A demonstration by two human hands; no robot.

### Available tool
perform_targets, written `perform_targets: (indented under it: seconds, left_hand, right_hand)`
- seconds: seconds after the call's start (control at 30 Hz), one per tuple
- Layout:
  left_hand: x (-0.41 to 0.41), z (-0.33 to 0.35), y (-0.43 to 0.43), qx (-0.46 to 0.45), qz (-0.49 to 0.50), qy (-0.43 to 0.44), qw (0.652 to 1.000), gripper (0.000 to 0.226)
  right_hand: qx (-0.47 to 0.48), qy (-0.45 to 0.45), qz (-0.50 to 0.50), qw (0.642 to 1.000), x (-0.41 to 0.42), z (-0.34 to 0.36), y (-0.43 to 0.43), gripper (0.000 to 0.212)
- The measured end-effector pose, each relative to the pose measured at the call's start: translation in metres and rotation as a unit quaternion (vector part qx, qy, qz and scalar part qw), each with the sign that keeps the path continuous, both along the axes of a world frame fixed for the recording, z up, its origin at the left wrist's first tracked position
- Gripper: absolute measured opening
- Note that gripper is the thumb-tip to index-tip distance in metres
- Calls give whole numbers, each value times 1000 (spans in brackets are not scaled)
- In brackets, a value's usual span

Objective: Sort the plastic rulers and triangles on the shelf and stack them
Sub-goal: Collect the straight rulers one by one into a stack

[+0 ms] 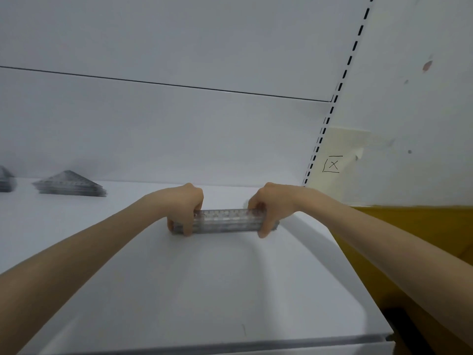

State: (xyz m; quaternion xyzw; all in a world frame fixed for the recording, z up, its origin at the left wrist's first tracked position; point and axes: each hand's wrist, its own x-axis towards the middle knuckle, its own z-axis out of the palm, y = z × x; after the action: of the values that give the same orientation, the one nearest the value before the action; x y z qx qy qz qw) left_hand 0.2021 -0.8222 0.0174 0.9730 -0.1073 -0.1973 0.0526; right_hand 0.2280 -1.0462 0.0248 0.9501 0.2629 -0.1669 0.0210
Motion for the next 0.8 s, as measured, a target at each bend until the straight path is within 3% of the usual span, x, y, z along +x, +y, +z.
perform_targets:
  seconds: [0.07,0.13,0.33,0.5,0.67,0.8]
  left_hand:
    - [-1,-2,4,-1,5,-3,1000,33]
    - [-4,-3,7,-5,14,-3,1000,32]
    - [-14,0,7,-15,72,19,997,46]
    - [-11,0,4,-51,103,6,993,44]
    - [-8,0,4,-88,117,20,989,35]
    - [-8,1,6,-98,121,22,987,37]
  right_hand:
    - [-11,14,-29,999,0,8,-17,63]
    - [-29,10,-57,998,-1,7,-35,71]
    - [57,-7,-105,993,-11,-13,-41,54]
    - [42,-27,-124,991,-15,-14,-24,42]
    - [23,-62,-160,985,-12,-16,-9,55]
    - [29,-62,-155,986,-12,-15,-10,52]
